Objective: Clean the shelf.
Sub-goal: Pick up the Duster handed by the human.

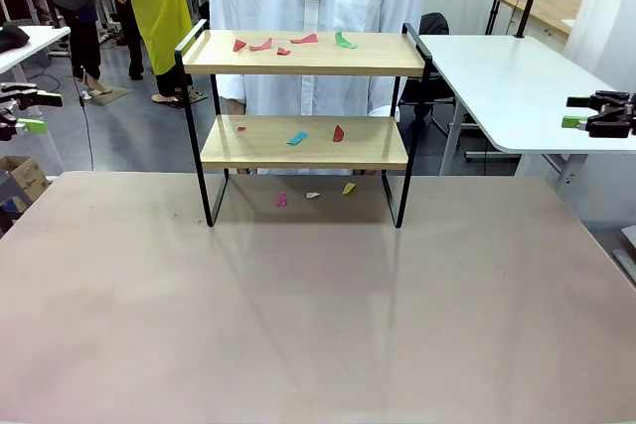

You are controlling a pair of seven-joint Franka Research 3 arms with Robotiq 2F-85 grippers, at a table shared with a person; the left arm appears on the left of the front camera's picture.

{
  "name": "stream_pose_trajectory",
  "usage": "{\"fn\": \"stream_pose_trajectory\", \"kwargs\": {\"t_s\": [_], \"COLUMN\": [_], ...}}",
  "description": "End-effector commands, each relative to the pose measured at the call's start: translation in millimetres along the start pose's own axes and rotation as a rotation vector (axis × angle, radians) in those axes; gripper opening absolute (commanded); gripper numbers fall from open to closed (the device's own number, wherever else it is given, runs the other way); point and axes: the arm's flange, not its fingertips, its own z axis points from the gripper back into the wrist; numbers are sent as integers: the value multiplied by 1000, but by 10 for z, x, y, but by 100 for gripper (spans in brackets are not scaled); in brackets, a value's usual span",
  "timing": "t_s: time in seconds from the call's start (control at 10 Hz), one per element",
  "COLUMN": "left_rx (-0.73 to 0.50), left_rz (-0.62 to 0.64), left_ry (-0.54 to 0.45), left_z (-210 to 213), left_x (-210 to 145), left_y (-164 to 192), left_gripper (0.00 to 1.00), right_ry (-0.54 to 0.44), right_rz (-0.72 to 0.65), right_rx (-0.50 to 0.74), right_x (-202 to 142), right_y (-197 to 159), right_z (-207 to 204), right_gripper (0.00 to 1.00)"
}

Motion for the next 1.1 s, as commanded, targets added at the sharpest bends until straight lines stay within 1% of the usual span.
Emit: {"fn": "stream_pose_trajectory", "kwargs": {"t_s": [0.0, 0.1, 0.2, 1.0], "left_rx": [17, 19, 1, 1], "left_rz": [-16, -11, -3, -3], "left_ry": [-35, -31, -4, -4], "left_z": [-53, -63, -3, -3], "left_x": [77, 92, 40, 40], "left_y": [-128, -133, -23, -23], "left_gripper": [100, 100, 100, 100], "right_ry": [-47, -50, -6, -6], "right_rz": [37, 30, 1, 1], "right_rx": [-5, 17, -2, -2], "right_x": [11, 21, 5, 5], "right_y": [-43, -23, -2, -2], "right_z": [-7, -9, 3, 3], "right_gripper": [100, 100, 100, 100]}}
